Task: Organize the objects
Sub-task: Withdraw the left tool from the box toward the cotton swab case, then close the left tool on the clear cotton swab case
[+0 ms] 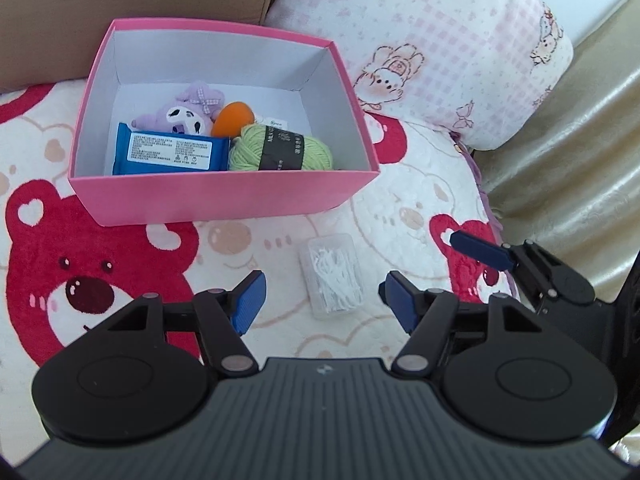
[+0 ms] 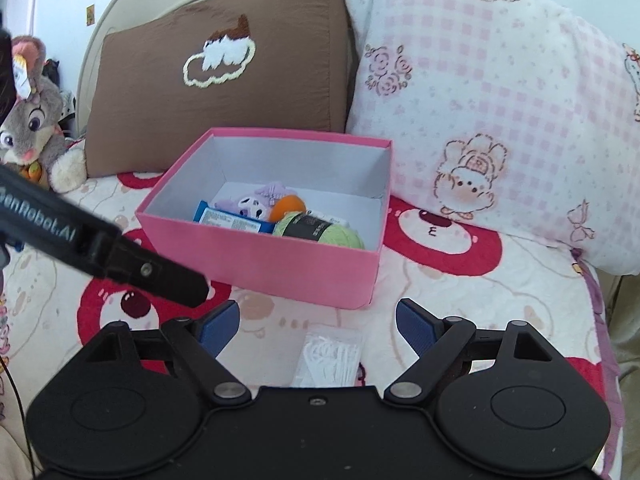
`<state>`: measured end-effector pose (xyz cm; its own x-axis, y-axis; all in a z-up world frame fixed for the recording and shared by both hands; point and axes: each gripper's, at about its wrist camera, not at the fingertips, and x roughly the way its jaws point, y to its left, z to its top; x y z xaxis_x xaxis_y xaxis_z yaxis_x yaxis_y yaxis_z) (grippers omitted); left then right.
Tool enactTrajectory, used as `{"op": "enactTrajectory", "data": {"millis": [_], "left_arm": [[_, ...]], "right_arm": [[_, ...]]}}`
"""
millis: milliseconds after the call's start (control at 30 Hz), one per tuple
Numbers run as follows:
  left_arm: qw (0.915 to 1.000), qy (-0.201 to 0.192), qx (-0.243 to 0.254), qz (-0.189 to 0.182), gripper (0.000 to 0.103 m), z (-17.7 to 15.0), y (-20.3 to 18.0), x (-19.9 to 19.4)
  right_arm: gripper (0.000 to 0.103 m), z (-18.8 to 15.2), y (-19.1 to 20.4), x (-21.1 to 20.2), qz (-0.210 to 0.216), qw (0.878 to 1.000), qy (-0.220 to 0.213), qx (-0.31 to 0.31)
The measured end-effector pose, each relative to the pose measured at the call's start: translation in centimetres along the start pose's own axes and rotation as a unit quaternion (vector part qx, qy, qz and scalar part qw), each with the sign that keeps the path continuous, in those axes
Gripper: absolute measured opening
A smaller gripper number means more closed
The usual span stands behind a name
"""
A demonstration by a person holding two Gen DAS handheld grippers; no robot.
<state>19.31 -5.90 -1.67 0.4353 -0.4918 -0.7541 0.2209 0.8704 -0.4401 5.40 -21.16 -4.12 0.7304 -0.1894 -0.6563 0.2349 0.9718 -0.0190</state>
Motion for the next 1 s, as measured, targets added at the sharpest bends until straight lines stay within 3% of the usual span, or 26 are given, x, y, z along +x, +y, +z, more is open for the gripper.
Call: {"op": "enactTrajectory", "data": {"millis": [200,433,1000], "left_arm": [[0.9997,0.003,-0.019,-0.015,0.065,-1.0,1.6,3.0],[0.9979,0.018,-0.041,-0.047,0.064,-2.2,2.8,6.5],[0.9915,0.012,-0.074,-0.107,0.062,-3.9,4.1,12.3]], "right_arm": [[0.088,-2.0,0.1,2.1,0.02,1.0,0.016,-0.004],[0.088,-3.9,0.8,4.3,-0.015,0.995,0.037,-0.093],[0.088,-4.4,-2.0,9.4,0.023,0.993,0.115,0.007]]}}
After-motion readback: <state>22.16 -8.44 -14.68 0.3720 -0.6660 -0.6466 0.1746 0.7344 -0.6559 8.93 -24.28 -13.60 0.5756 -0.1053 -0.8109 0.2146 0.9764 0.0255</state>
